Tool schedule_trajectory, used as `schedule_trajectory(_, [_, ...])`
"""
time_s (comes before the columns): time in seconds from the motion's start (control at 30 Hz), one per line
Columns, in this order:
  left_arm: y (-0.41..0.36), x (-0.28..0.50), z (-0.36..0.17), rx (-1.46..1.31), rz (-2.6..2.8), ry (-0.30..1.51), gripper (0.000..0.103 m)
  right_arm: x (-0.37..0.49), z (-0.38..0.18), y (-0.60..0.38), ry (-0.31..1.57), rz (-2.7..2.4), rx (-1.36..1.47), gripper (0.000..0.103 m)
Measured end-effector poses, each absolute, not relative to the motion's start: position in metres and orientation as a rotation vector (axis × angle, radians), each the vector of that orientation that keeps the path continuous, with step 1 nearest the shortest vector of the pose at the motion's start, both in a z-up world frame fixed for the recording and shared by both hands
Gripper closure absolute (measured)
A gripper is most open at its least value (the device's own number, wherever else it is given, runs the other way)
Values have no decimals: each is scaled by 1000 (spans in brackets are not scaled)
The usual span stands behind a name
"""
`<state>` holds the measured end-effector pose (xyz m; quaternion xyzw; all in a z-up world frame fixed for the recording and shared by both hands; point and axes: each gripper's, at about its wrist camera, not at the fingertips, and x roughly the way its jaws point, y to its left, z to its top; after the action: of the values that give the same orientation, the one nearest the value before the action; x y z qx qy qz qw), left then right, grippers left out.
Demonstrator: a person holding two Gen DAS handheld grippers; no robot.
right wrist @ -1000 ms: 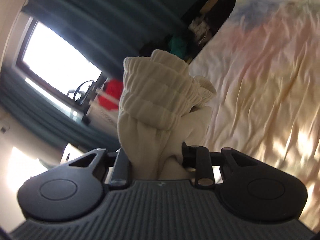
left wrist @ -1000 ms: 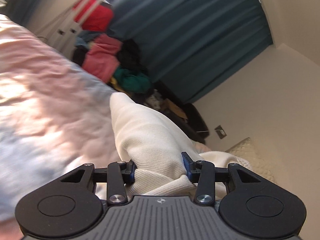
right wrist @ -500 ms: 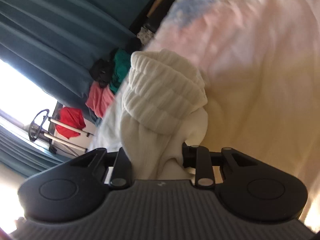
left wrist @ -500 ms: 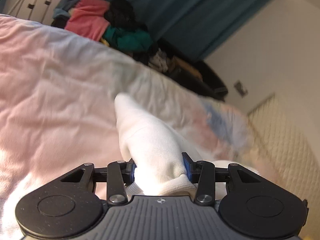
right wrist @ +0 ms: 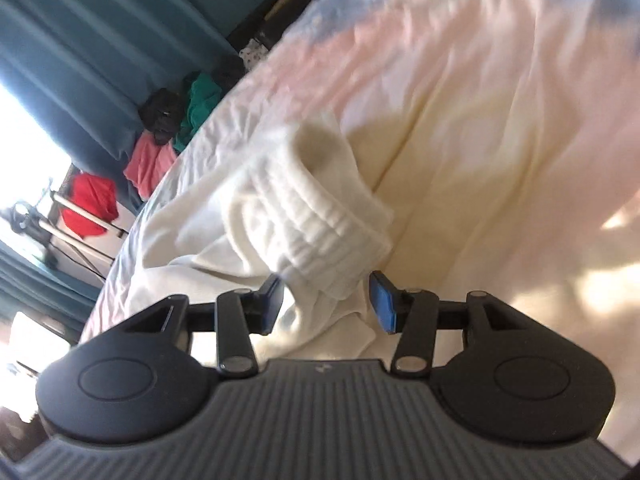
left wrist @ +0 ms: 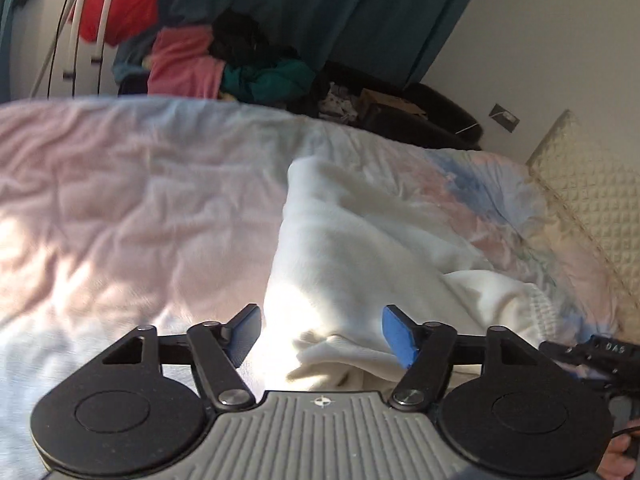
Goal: Fold clothes
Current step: 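Open both grippers and release the folded garment on the bed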
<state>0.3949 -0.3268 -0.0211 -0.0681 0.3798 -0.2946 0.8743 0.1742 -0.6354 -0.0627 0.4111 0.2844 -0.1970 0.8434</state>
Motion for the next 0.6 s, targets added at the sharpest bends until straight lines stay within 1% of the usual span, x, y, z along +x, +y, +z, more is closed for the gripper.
schedule_trajectory(0.03, [-322,385,-5,-132,-622,778,25,167,-47,-632,591,-416,842,53])
schedule_trajectory(0.17, [-309,337,64,-82,-631,697,19,135,15,-614,536,-383,739,53])
schedule_trajectory(0.23, [-299,305,95,-57,-652,665,12,118,45,-600,500,-366,685,53])
schedule_trajectory(0.27, [-295,289,110,-45,-666,648,11,110,58,-592,484,-353,658,52])
schedule_trajectory(0.33, [-287,260,133,-23,-672,607,3,96,84,-576,459,-328,606,51])
schedule_trajectory(0.4, [-279,229,154,-1,-670,563,0,84,108,-560,438,-307,559,39])
schedule_trajectory(0.43, [-274,212,165,14,-672,541,0,77,118,-551,426,-299,536,27])
schedule_trajectory(0.47, [-269,197,172,26,-679,520,0,68,127,-540,412,-286,507,19])
schedule_trajectory(0.5, [-264,183,178,34,-684,495,0,61,135,-530,401,-270,472,17])
schedule_trajectory(0.6, [-248,141,190,58,-678,429,0,39,152,-501,383,-232,390,16])
